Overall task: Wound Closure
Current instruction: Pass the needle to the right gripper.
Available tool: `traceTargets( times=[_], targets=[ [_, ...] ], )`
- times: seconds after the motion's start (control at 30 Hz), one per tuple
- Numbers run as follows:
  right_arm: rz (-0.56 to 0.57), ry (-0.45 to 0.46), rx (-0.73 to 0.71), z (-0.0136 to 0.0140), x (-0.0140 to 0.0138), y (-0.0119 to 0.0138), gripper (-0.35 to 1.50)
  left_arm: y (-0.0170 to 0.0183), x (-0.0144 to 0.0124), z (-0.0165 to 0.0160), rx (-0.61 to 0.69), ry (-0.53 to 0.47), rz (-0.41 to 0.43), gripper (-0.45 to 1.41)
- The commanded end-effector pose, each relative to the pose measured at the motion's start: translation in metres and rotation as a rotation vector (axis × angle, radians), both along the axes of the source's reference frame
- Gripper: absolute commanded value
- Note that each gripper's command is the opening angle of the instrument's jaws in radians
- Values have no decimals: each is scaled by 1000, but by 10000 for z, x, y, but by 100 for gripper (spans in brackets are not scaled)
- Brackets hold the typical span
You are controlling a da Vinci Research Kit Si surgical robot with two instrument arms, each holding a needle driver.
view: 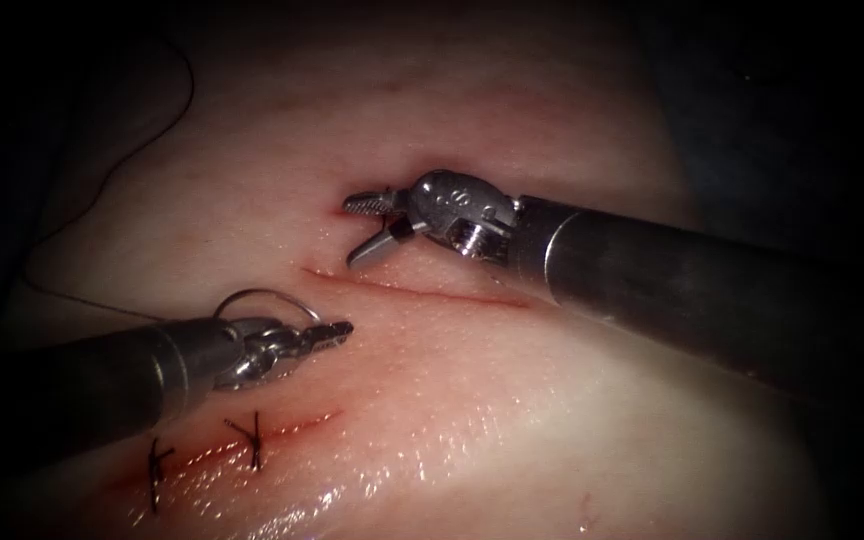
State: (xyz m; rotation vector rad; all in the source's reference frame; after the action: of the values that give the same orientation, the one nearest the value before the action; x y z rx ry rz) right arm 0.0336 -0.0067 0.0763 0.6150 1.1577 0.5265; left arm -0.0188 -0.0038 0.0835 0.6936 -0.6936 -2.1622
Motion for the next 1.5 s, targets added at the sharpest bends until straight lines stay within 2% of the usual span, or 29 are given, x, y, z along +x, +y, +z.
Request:
traceTargets(
  times=[0.03,0.13,0.23,0.3,0.37,0.77,0.87,0.93,0.97,1.03,1.23,1.37,1.4,1.43,1.5],
  targets=[
    [-10,13,1,3,14,3,83,2,-6,4,-10,1,2,-45],
    [-23,34,13,6,23,-1,88,0,-9,-1,-38,11,12,-45],
    [-36,53,6,5,33,-4,83,1,-11,0,-37,12,10,-45],
    [-38,57,5,3,38,-6,76,2,-12,0,-37,14,8,-45],
    [-47,59,3,1,42,-8,54,3,-14,1,-36,16,6,-45],
    [-99,57,-25,10,63,-30,56,3,-27,-3,-58,27,22,-45],
    [-99,57,-30,12,69,-33,66,4,-28,-5,-56,28,20,-45],
    [-115,57,-34,10,73,-38,64,7,-27,-4,-53,29,19,-45],
    [-125,63,-36,8,75,-41,47,7,-28,-4,-53,31,18,-45],
    [-129,67,-43,7,76,-42,36,8,-30,-3,-53,33,15,-45],
    [-142,69,-74,4,78,-41,19,8,-32,0,-54,37,12,-45],
    [-147,72,-85,1,81,-41,17,10,-32,4,-52,42,14,-45],
    [-149,75,-85,-1,82,-42,-26,10,-33,4,-52,43,14,-45],
    [-156,78,-91,-2,82,-42,-35,10,-33,5,-53,43,14,-45],
    [-205,72,-114,-2,80,-41,-35,9,-33,4,-41,39,1,-45]
  ],
)
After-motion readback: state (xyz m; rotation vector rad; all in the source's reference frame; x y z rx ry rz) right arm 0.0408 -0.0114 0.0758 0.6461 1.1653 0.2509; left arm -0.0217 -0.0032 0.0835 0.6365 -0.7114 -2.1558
